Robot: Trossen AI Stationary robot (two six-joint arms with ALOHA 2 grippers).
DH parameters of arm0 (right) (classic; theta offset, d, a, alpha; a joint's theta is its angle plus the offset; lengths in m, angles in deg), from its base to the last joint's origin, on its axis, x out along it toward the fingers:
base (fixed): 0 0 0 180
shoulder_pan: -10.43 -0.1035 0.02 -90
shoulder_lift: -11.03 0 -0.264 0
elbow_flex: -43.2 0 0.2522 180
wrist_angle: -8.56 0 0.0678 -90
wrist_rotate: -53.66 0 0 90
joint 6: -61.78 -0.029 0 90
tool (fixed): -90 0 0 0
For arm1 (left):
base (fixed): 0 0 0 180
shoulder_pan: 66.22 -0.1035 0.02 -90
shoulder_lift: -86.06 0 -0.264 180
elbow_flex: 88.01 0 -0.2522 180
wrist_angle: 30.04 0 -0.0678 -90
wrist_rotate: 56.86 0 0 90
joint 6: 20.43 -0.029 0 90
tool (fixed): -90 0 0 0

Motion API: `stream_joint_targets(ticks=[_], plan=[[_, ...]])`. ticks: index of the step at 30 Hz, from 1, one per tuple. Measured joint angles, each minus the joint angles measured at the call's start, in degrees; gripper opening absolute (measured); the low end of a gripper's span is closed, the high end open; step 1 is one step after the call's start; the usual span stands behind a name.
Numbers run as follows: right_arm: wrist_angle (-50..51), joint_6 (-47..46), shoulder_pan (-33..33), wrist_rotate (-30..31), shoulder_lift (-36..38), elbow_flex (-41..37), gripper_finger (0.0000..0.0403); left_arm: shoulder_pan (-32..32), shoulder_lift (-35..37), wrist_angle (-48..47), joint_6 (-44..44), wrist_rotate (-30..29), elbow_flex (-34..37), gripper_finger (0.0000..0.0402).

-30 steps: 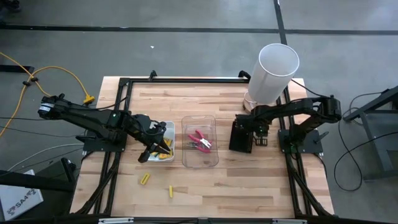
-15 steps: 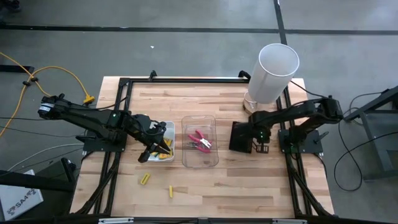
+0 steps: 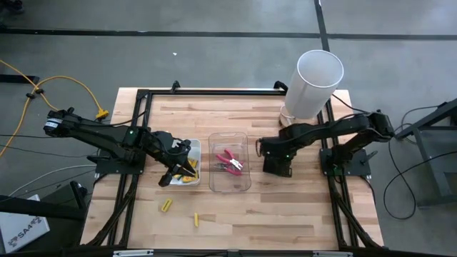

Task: Pick & Place School Supplies
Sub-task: Put the yellow eraser into the black basket

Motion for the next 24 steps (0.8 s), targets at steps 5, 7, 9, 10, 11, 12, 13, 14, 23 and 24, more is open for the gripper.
stream_joint_targets(ticks=[5, 7, 9, 10, 11, 12, 13, 14, 23, 24], plan=[[-4.7, 2.0, 2.1, -1.4, -2.4, 0.0, 0.0032, 0.0, 0.0, -0.2, 0.0, 0.4, 0.0, 0.0053], [-4.7, 2.9, 2.8, -1.7, -4.3, 0.0, 0.0032, 0.0, 0.0, -0.2, 0.0, 0.4, 0.0, 0.0053], [-4.8, 3.6, 3.5, -2.6, -6.3, 0.0, 0.0032, 0.0, 0.0, -0.2, 0.3, 0.4, 0.0, 0.0053], [-5.0, 4.2, 3.7, -2.8, -7.3, -0.1, 0.0032, 0.0, 0.0, -0.3, 0.3, 0.4, 0.0, 0.0053], [-5.4, 4.8, 3.9, -2.9, -8.5, -0.1, 0.0032, 0.0, 0.0, -0.4, 0.3, 0.4, 0.0, 0.0053], [-5.8, 5.3, 3.9, -2.9, -9.6, -0.1, 0.0032, 0.0, 0.0, -0.6, 0.3, 0.4, 0.0, 0.0053], [-5.9, 5.6, 3.9, -2.9, -10.6, -0.1, 0.0032, 0.0, 0.0, -0.7, 0.3, 0.4, 0.0, 0.0053], [-5.9, 5.8, 3.9, -3.0, -11.6, -0.1, 0.0032, 0.0, 0.0, -0.7, 0.3, 0.4, 0.0, 0.0053], [-6.5, 6.3, 3.8, -4.4, -14.8, -0.1, 0.0046, 0.0, 0.0, -0.6, 0.5, 0.4, 0.0, 0.0053], [-6.5, 6.2, 3.8, -4.3, -14.8, -0.1, 0.0053, 0.0, 0.0, -0.7, 0.5, 0.4, 0.0, 0.0053]])
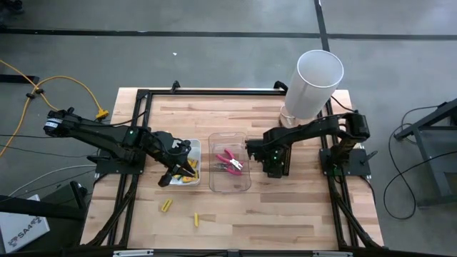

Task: Pick & Place School Supplies
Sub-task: Put the yellow eraser into the black basket

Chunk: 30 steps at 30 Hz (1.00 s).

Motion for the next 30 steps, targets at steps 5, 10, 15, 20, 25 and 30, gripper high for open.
stream_joint_targets(ticks=[5, 10, 15, 20, 25, 30], plan=[[0.0, 0.1, 0.0, 0.3, 0.0, 0.0, 0.0094, 0.0, 0.0, 0.0, 0.0, 0.0, 0.0, 0.0053], [0.1, 0.1, 0.0, 0.2, 0.1, 0.0, 0.0125, 0.0, 0.0, 0.0, 0.5, 0.0, 0.0, 0.0053], [2.5, 0.1, 0.0, 0.3, 0.1, 0.0, 0.0138, 0.0, 0.0, 0.0, 0.7, 0.0, 0.0, 0.0053], [6.5, 1.1, 0.0, 0.9, 1.6, 1.5, 0.0134, 0.0, 0.0, 0.0, 0.7, 0.0, 0.0, 0.0053], [7.7, 1.1, 0.0, 2.4, 4.6, 5.8, 0.0131, 0.0, 0.0, 0.0, 0.4, 0.0, 0.0, 0.0053], [6.5, -2.0, -0.5, 1.3, 6.5, 10.2, 0.013, 0.0, 0.0, -0.6, 0.4, 0.0, 0.0, 0.0053]])
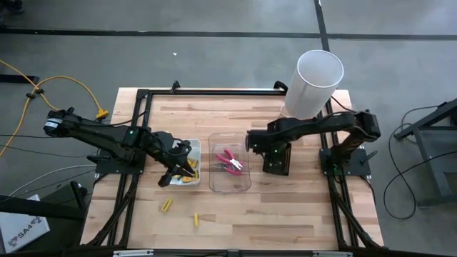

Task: Pick & Place School Supplies
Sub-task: Put the yellow eraser into the black basket

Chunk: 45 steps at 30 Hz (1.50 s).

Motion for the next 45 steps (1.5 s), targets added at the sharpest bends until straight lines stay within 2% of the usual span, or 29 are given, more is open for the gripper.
stream_joint_targets(ticks=[8, 19, 23, 27, 33, 36, 38, 41, 45], plan=[[-5.4, -3.6, -6.3, -4.2, 0.2, 5.0, 0.0129, 4.1, 0.0, -3.3, 0.0, -0.1, 0.0, 0.0053], [-24.2, -6.0, -15.9, -3.9, 0.2, 8.8, 0.0128, 10.6, -0.2, -3.1, 4.4, 0.0, 0.0, 0.0053], [-26.3, -5.8, -18.1, -1.6, 0.2, 8.8, 0.0128, 10.6, -1.4, -2.7, 15.6, -0.8, 0.0, 0.0053], [-25.1, -5.4, -19.9, 2.5, 0.2, 8.8, 0.0128, 14.0, -4.3, -5.1, 25.0, -8.9, 0.0, 0.0053], [-18.4, -6.0, -22.1, 7.1, 0.2, 8.8, 0.0128, 21.5, -10.7, -5.0, 33.9, -15.8, -1.9, 0.0053], [-15.3, -7.4, -23.0, 9.1, 0.2, 8.8, 0.0128, 25.4, -14.2, -5.1, 33.3, -17.6, -4.5, 0.0053], [-14.2, -8.4, -23.6, 9.6, 0.1, 8.8, 0.0128, 27.5, -16.6, -5.0, 30.0, -18.9, -6.9, 0.0053], [-14.2, -9.7, -24.3, 9.6, 0.1, 8.8, 0.0128, 30.4, -20.6, -4.9, 21.1, -20.7, -10.9, 0.0053], [-14.2, -11.6, -25.1, 9.6, 0.1, 8.8, 0.0128, 32.9, -26.0, -4.9, 4.0, -22.7, -15.5, 0.0053]])
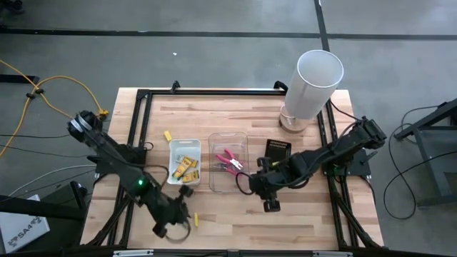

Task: Pick & Place School Supplies
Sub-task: Put the yellow eraser into the black basket

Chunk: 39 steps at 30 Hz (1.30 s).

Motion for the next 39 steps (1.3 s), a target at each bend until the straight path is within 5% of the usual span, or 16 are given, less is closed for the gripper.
stream_joint_targets(ticks=[10, 33, 39], plan=[[0.0, -7.7, -3.0, 0.1, 0.0, 0.0, 0.0128, 0.5, -9.7, -5.3, -27.6, -3.2, -1.1, 0.0053], [-4.3, -16.2, -5.8, 3.0, 0.0, 0.0, 0.0128, 0.5, -11.7, 1.6, -25.7, 1.2, -1.1, 0.0076], [-4.8, -20.8, -6.6, 3.0, 0.0, 0.0, 0.0128, 0.5, -12.1, 1.0, -34.0, 1.4, -0.7, 0.01]])
